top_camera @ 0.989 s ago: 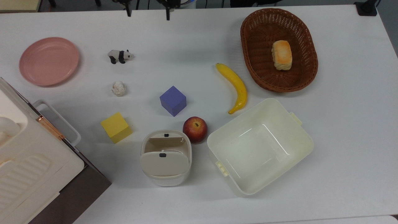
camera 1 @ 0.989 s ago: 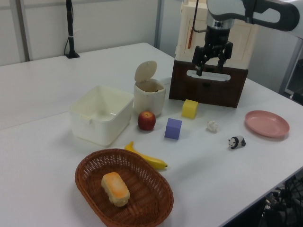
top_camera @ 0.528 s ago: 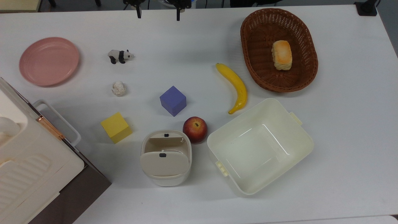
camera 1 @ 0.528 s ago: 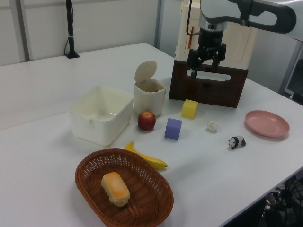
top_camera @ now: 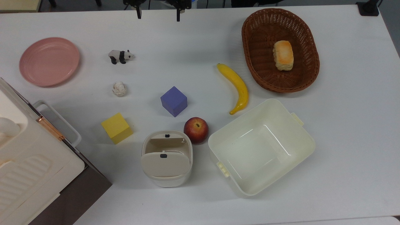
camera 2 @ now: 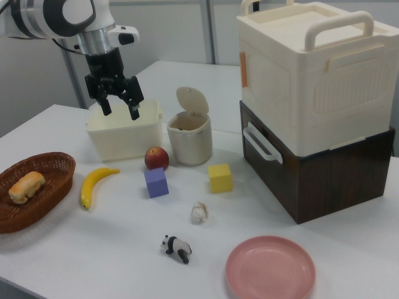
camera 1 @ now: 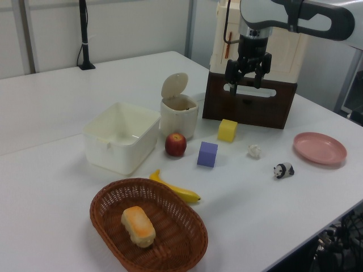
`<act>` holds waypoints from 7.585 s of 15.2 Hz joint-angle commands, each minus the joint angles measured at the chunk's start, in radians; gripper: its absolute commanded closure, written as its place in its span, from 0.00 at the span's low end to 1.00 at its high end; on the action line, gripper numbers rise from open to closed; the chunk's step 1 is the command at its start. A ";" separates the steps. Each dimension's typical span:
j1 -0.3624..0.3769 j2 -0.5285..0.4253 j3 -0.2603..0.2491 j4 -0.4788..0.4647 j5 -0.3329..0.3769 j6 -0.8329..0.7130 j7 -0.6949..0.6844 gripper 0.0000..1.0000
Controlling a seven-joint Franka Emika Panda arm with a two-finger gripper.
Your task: Grab it up and put it in the trash
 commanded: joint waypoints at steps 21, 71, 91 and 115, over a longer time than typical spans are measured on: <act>-0.041 -0.024 -0.155 -0.099 -0.017 0.141 -0.014 0.00; -0.121 0.375 -0.132 -0.251 0.033 0.553 0.097 0.00; -0.122 0.377 -0.132 -0.248 0.025 0.604 0.172 0.86; -0.101 0.357 -0.003 0.058 0.046 0.697 0.181 0.91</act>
